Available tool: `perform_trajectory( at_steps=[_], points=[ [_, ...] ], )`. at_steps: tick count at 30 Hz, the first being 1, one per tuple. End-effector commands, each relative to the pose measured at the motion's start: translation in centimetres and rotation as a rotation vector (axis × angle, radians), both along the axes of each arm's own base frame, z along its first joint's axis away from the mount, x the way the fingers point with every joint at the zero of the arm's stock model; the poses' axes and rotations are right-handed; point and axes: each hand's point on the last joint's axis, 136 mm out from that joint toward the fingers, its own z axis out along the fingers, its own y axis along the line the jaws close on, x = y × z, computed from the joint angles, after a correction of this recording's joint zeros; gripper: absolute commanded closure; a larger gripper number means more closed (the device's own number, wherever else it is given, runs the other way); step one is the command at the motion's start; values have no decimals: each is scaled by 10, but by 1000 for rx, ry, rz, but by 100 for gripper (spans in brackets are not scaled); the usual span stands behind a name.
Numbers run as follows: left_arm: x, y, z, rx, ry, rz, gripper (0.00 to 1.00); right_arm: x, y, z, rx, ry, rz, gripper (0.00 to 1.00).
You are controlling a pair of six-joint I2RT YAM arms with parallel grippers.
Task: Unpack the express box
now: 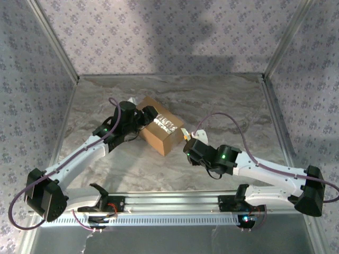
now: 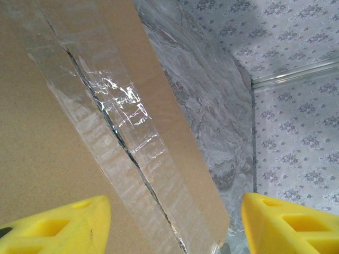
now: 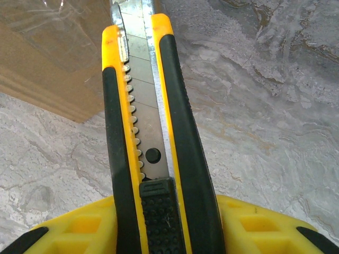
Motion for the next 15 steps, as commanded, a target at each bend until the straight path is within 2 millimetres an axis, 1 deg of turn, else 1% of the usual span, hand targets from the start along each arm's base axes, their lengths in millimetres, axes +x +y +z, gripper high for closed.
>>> perform_trajectory(
  at_steps=[1,15],
  points=[
    [1,-5,13,-34,-34,-4,34,4,3,6,15,-13,-4,100],
    [0,-6,13,-40,-32,-4,34,7,8,9,17,-20,4,100]
  ],
)
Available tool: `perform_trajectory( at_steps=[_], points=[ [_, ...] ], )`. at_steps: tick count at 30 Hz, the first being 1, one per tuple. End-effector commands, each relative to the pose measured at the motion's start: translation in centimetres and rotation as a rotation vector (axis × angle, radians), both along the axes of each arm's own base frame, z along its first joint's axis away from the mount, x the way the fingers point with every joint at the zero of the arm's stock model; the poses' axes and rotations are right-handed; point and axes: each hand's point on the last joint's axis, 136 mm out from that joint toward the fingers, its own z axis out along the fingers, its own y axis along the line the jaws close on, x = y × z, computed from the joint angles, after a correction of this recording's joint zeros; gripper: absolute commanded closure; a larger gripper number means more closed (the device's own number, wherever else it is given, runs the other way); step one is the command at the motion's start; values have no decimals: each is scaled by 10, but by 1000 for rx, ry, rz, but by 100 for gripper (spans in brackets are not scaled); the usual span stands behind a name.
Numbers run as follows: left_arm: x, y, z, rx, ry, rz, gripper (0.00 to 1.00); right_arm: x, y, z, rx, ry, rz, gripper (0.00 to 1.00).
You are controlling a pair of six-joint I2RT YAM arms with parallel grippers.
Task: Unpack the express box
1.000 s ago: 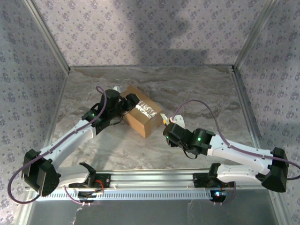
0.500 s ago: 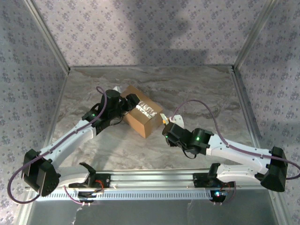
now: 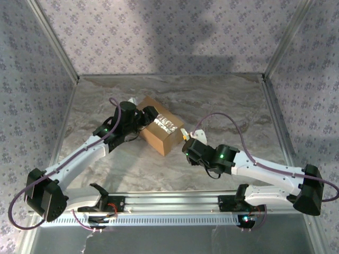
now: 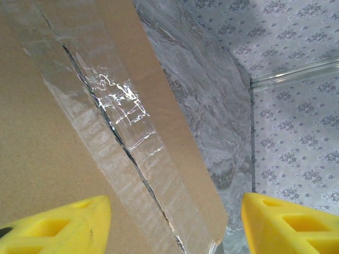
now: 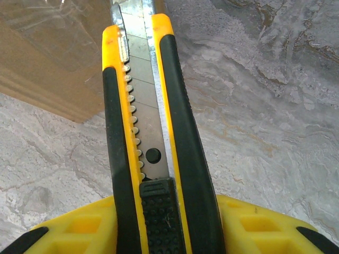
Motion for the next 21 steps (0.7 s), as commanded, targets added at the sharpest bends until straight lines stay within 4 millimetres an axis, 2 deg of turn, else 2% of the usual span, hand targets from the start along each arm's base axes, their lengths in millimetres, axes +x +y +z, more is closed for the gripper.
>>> perform_trajectory(
  at_steps=[1,21],
  points=[
    [1,-5,12,-35,-35,-3,34,5,5,12,28,-21,-3,100],
    [1,-4,11,-34,-33,4,34,4,4,20,38,-36,-1,100]
  ],
)
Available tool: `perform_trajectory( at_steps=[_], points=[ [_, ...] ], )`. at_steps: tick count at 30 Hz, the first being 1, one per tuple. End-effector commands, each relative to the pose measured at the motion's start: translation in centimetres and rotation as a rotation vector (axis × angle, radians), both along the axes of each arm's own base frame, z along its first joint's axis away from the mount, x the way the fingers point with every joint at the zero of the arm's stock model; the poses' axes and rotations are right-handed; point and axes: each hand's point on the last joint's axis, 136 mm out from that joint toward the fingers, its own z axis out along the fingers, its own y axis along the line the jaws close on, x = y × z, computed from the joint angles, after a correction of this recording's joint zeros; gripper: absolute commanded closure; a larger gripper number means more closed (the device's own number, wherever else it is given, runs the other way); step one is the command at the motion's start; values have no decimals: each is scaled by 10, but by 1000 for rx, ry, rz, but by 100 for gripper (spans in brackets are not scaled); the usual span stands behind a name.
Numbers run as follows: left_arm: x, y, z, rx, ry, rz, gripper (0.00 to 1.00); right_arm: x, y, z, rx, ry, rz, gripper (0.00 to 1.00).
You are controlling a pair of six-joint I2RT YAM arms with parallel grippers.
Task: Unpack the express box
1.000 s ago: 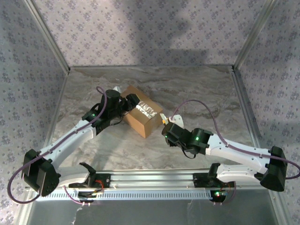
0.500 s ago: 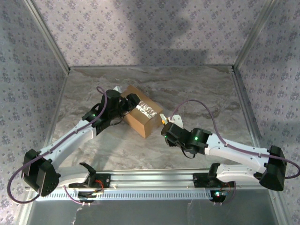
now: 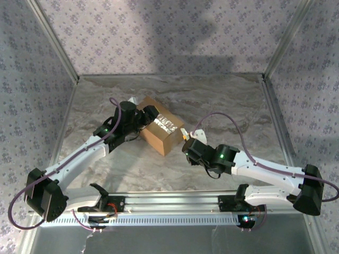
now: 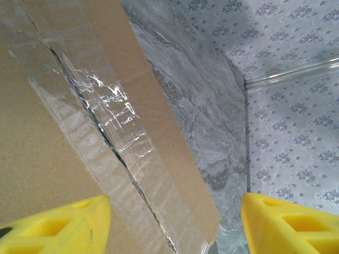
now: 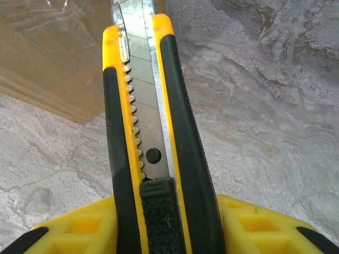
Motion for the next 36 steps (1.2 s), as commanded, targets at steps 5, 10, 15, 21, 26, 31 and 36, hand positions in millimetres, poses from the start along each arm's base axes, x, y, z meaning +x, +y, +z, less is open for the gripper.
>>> perform_trajectory(
  at_steps=[5,10,15,21,26,31,36],
  points=[
    [0,0,6,-19,-15,9,34,4,4,20,37,-39,0,100],
    [0,0,6,-20,-16,10,34,4,5,22,37,-44,1,100],
    [0,0,6,-21,-15,12,34,3,6,23,39,-46,5,100],
    [0,0,6,-21,-16,12,34,4,6,25,39,-52,5,100],
    [0,-1,6,-24,-17,12,34,4,6,22,30,-47,5,100],
    [0,-1,6,-23,-14,10,34,3,3,18,15,-39,-1,100],
    [0,-1,6,-25,-13,11,34,3,2,18,9,-38,-7,100]
  ],
)
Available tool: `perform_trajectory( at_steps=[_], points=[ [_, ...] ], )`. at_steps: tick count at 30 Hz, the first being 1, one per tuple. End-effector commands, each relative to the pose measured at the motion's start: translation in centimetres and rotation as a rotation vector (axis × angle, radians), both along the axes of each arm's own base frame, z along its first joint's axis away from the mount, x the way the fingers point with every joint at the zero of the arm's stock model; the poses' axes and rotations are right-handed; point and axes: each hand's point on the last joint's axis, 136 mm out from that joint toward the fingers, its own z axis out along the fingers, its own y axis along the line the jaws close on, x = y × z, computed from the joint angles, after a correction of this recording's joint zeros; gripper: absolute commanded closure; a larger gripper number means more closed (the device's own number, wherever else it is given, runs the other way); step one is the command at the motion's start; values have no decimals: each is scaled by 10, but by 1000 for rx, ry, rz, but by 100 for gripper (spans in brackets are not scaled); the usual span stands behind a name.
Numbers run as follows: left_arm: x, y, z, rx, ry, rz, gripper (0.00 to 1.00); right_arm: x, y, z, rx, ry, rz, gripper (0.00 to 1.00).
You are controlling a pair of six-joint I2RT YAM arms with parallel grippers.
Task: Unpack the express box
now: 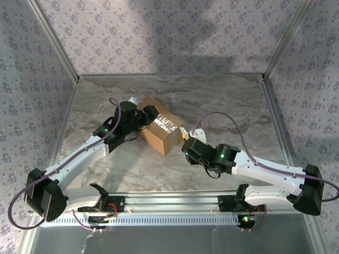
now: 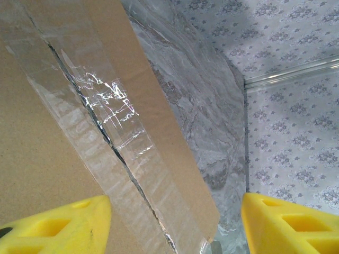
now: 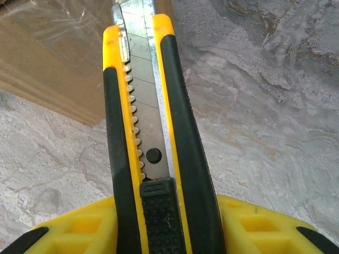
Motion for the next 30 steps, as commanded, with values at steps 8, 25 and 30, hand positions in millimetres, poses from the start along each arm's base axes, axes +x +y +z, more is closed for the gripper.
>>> perform_trajectory(
  at_steps=[8,25,30],
  points=[
    [0,-1,7,-21,-19,10,34,4,-2,11,-14,-32,-17,100],
    [1,-2,8,-28,-21,7,34,6,0,9,-38,-30,-13,100],
    [0,-2,8,-29,-22,7,34,5,-1,7,-46,-26,-17,100]
  ],
)
